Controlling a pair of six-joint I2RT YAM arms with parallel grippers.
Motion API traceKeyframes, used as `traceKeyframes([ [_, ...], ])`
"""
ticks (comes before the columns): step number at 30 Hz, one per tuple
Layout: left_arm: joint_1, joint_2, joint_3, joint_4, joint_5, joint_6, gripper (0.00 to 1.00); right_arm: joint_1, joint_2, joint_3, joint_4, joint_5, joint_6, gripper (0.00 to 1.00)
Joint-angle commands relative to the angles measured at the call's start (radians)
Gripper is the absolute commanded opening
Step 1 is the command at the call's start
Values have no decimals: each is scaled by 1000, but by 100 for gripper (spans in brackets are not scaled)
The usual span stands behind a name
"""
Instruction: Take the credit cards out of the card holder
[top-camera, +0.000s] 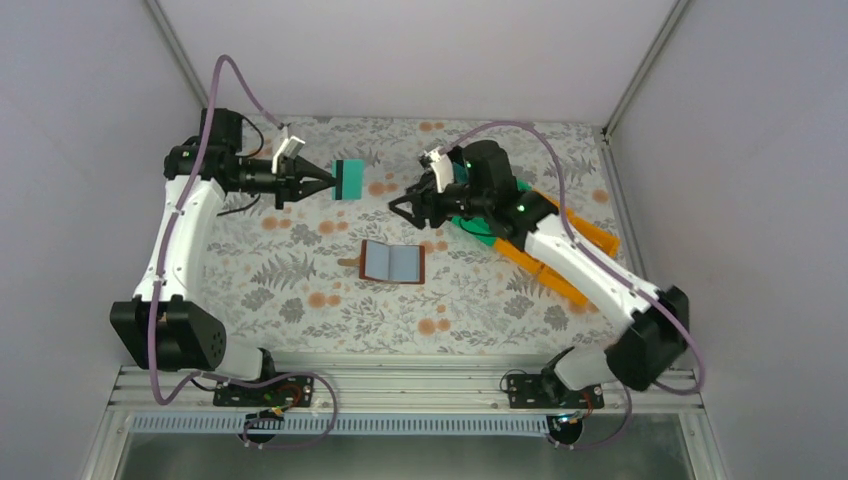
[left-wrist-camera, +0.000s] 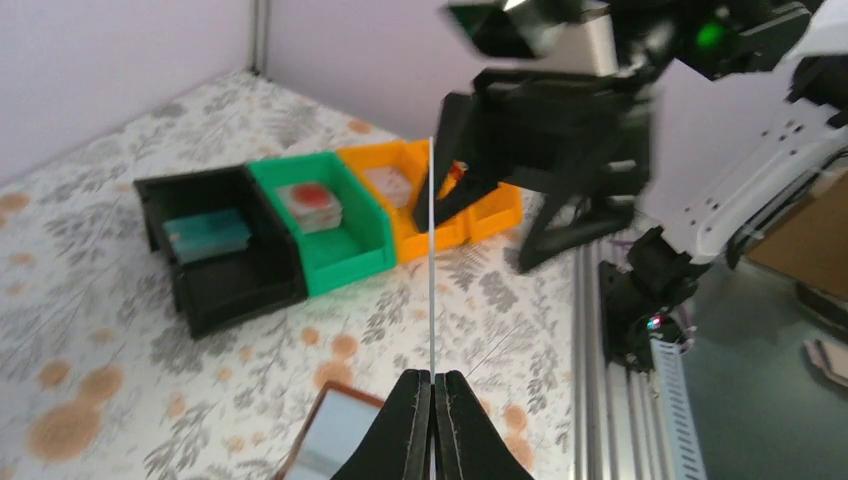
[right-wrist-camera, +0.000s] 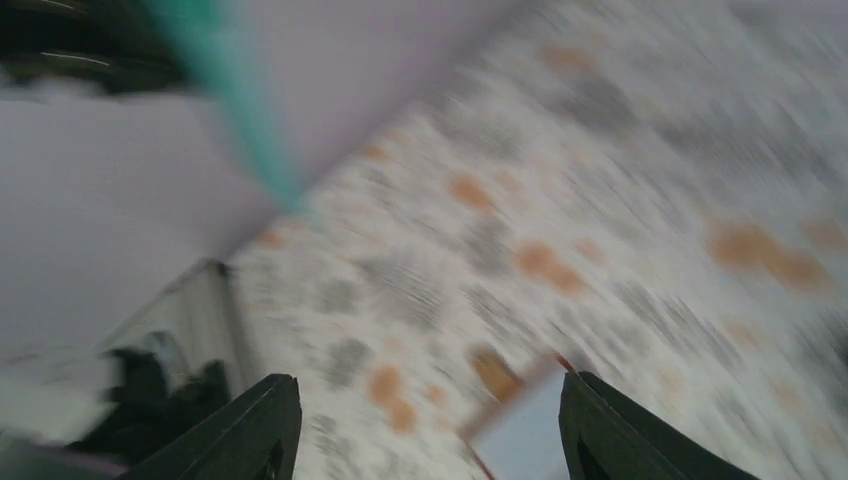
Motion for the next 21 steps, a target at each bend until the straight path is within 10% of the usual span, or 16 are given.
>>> traceKeyframes([
  [1,-21,5,72,-106,147,77,2,100,-104,-34,382,-135,-14,67],
  [16,-56,-9,127,-238,275,167,2,155,-40,22,614,-310,49,44],
  [21,-64,-8,125,-237,273,164,2,169,13,96,524,-298,29,5],
])
